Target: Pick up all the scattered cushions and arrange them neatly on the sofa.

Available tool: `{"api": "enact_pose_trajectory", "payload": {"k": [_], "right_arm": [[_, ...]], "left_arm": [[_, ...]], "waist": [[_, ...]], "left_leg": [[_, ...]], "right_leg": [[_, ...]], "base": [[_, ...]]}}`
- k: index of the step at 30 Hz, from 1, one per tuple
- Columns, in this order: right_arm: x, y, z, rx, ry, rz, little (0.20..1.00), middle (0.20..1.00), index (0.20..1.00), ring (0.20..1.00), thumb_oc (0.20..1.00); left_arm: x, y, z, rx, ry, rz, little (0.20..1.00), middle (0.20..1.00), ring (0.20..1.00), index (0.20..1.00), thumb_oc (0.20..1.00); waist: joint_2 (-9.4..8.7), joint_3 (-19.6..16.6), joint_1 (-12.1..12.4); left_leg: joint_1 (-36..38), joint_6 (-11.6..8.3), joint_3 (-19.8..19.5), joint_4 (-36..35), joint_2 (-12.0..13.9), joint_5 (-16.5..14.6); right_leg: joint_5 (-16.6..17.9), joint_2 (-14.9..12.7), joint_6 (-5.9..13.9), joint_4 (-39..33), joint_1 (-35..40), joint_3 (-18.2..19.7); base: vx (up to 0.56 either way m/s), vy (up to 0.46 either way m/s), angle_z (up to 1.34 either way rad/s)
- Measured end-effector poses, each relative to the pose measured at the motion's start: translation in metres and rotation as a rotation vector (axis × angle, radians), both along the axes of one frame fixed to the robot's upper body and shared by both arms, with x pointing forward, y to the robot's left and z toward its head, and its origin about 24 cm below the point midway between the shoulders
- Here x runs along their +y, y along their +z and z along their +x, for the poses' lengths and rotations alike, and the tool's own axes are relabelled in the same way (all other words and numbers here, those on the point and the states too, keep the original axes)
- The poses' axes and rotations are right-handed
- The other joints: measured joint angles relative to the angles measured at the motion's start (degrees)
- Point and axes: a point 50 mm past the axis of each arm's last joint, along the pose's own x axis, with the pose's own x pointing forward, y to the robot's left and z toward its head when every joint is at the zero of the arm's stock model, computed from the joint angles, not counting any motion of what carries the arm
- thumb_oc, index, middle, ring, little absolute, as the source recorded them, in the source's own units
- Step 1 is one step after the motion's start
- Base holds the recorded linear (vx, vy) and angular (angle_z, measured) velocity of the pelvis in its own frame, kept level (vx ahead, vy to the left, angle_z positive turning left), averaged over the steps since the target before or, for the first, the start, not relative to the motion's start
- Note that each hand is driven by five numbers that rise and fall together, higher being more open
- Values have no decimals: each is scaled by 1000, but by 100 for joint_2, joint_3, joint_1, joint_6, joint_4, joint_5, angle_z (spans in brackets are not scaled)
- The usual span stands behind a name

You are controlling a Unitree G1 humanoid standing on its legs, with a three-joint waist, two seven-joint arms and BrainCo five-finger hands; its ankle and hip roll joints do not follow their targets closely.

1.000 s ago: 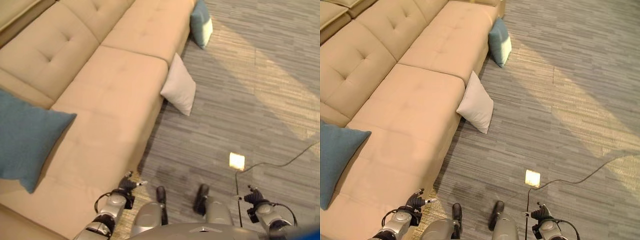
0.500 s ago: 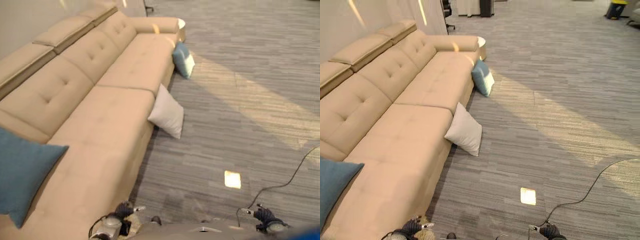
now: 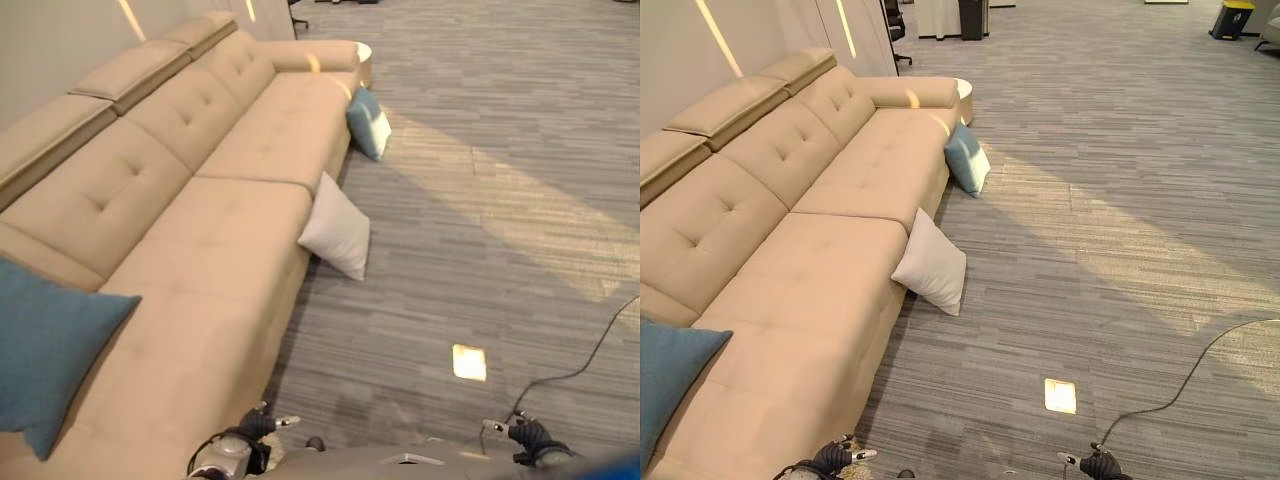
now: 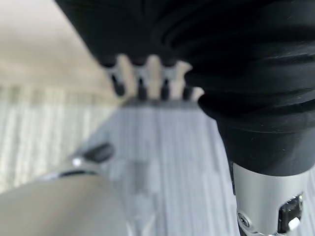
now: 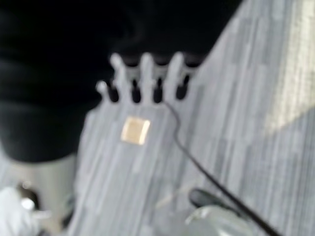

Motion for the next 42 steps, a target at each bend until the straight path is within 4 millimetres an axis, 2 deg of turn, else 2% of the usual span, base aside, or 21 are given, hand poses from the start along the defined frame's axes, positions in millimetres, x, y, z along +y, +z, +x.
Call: {"api": "enact_pose_trajectory", "payload": {"k": [7,8,10,11,13,15,16,20,21,23,26,27,28,29,30,31,33,34,36,39,42], "right_arm": [[-1,0,4,11,7,-10,1000,1000,1000,1000,1000],[-2,0,6,15,5,-12,1000,1000,1000,1000,1000],[-1,1,10,10,7,-13,1000,1000,1000,1000,1000],[-1,3,19,-11,13,-13,1000,1000,1000,1000,1000],[1,4,23,-17,16,-11,1000,1000,1000,1000,1000],[2,5,28,-29,31,-14,1000,1000,1000,1000,1000],[4,5,31,-34,55,-19,1000,1000,1000,1000,1000],[6,4,29,-25,71,-19,1000,1000,1000,1000,1000],[6,3,27,-13,82,-21,1000,1000,1000,1000,1000],[4,4,27,-18,79,-28,1000,1000,1000,1000,1000],[5,5,29,-29,79,-26,1000,1000,1000,1000,1000],[6,4,28,-34,69,-22,1000,1000,1000,1000,1000],[7,5,29,-43,61,-21,1000,1000,1000,1000,1000],[12,3,31,-51,76,-14,1000,1000,1000,1000,1000],[13,4,32,-55,76,-14,1000,1000,1000,1000,1000],[15,3,32,-58,71,-11,1000,1000,1000,1000,1000],[15,4,35,-70,65,-12,1000,1000,1000,1000,1000],[17,4,35,-69,75,-13,1000,1000,1000,1000,1000],[20,2,34,-61,88,-13,1000,1000,1000,1000,1000],[21,0,30,-37,89,-16,1000,1000,1000,1000,1000],[21,-1,29,-28,90,-18,1000,1000,1000,1000,1000]], "left_arm": [[0,4,13,-31,-9,4,1000,1000,1000,1000,1000],[2,7,22,-53,-13,9,1000,1000,1000,1000,1000],[2,9,29,-70,-17,14,1000,1000,1000,1000,1000],[2,10,32,-77,-18,16,1000,1000,1000,1000,1000],[5,10,29,-72,-13,23,1000,1000,1000,1000,1000],[5,9,26,-67,-4,30,1000,1000,1000,1000,1000],[7,9,27,-70,-1,38,1000,1000,1000,1000,1000],[0,9,30,-79,-8,23,1000,1000,1000,1000,1000],[-5,7,26,-68,-15,13,1000,1000,1000,1000,1000],[-15,6,26,-65,-57,0,1000,1000,1000,1000,1000],[-20,9,36,-91,-81,-6,1000,1000,1000,1000,1000],[-21,12,44,-112,-93,-5,1000,1000,1000,1000,1000],[-23,14,50,-131,-106,-4,1000,1000,1000,1000,1000],[-24,16,55,-147,-124,-3,1000,1000,1000,1000,1000],[-27,17,57,-156,-134,-6,1000,1000,1000,1000,1000],[-28,18,58,-163,-141,-10,1000,1000,1000,1000,1000],[-31,18,57,-173,-146,-20,1000,1000,1000,1000,1000],[-30,17,55,-167,-143,-18,1000,1000,1000,1000,1000],[-26,16,50,-153,-136,-7,1000,1000,1000,1000,1000],[-23,17,51,-160,-107,-7,1000,1000,1000,1000,1000],[-19,15,47,-153,-81,-3,1000,1000,1000,1000,1000]], "waist": [[-139,198,15],[-211,400,-4],[-238,573,-22],[-212,663,-14],[-178,700,-1],[-128,730,4],[-117,743,-25],[-62,778,-121],[-26,729,-225],[89,644,-195],[-73,583,-186],[-145,581,-197],[-186,626,-181],[-296,657,-72],[-366,709,-59],[-388,715,-43],[-397,736,-13],[-368,739,-8],[-304,746,51],[-318,783,104],[-366,789,151]], "left_leg": [[21,68,119,48,-171,-130],[15,171,126,145,-284,-224],[24,170,145,179,-376,-303],[76,190,163,97,-386,-322],[268,219,279,-103,-409,-266],[405,244,369,-275,-397,-271],[438,263,434,-327,-379,-284],[566,232,380,-386,-242,-308],[668,149,242,-382,-102,-385],[635,105,70,-124,98,-327],[105,-195,-354,885,189,-40],[-152,-316,-413,1397,231,-16],[-569,-382,-387,2033,304,100],[-870,-480,-510,2766,437,457],[-1050,-466,-479,3097,460,403],[-1157,-430,-404,3063,402,266],[-1353,-379,-201,2338,171,180],[-1314,-370,-162,1567,36,219],[-1309,-380,-179,573,32,357],[-1330,-367,-165,52,54,536],[-1226,-260,-165,242,-18,609]], "right_leg": [[111,-116,65,57,-114,251],[153,-217,134,216,-162,332],[209,-327,231,378,-278,415],[310,-417,415,546,-407,408],[356,-495,524,432,-361,330],[353,-592,522,256,-318,-106],[545,-664,625,33,-483,-282],[1070,-627,667,-422,-748,-350],[1243,-391,329,-474,-571,-118],[1018,-138,33,-469,-440,-217],[862,-137,-38,-546,-219,-364],[830,-174,-132,-632,-190,-432],[900,-118,-369,-752,-43,-539],[844,27,-506,-1026,267,-607],[846,81,-575,-1182,398,-663],[873,121,-584,-1344,506,-732],[850,233,-538,-1560,628,-807],[906,362,-556,-1694,680,-828],[969,627,-572,-1919,813,-770],[918,884,-497,-2181,1111,-682],[852,918,-436,-2352,1406,-485]], "base": [[-5,103,-15],[29,108,-3],[110,57,-14],[175,-37,-27],[193,-73,-34],[188,-110,-37],[241,-143,-30],[218,-162,5],[213,-201,23],[159,-236,14],[85,-305,29],[56,-155,39],[164,-204,39],[136,-109,30],[186,-54,24],[214,4,15],[255,19,6],[160,26,-6],[323,56,-23],[259,53,-24],[361,126,-36]]}}
